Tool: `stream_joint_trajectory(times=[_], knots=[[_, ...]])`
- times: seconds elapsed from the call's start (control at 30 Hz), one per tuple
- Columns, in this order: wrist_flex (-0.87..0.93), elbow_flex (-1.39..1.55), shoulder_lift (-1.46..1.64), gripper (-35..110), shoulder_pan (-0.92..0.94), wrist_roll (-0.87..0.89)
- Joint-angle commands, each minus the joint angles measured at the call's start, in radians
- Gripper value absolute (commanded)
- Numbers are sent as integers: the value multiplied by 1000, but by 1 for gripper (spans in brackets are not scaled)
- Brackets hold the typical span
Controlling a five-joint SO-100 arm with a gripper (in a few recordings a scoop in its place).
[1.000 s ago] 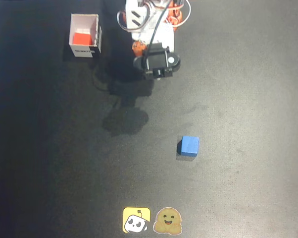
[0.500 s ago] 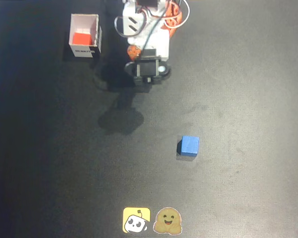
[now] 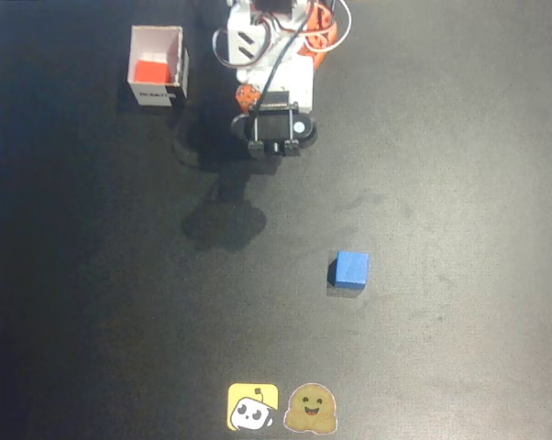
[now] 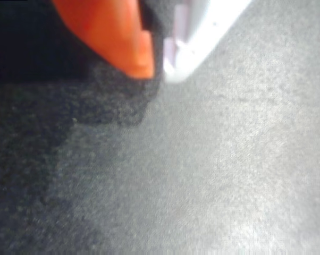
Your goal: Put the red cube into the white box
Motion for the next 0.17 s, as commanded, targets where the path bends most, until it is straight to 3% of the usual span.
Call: stream_joint_trajectory(times=[0.0,0.13], knots=[[8,-3,3,0,-3,8],[21,-3,3,0,0,12]])
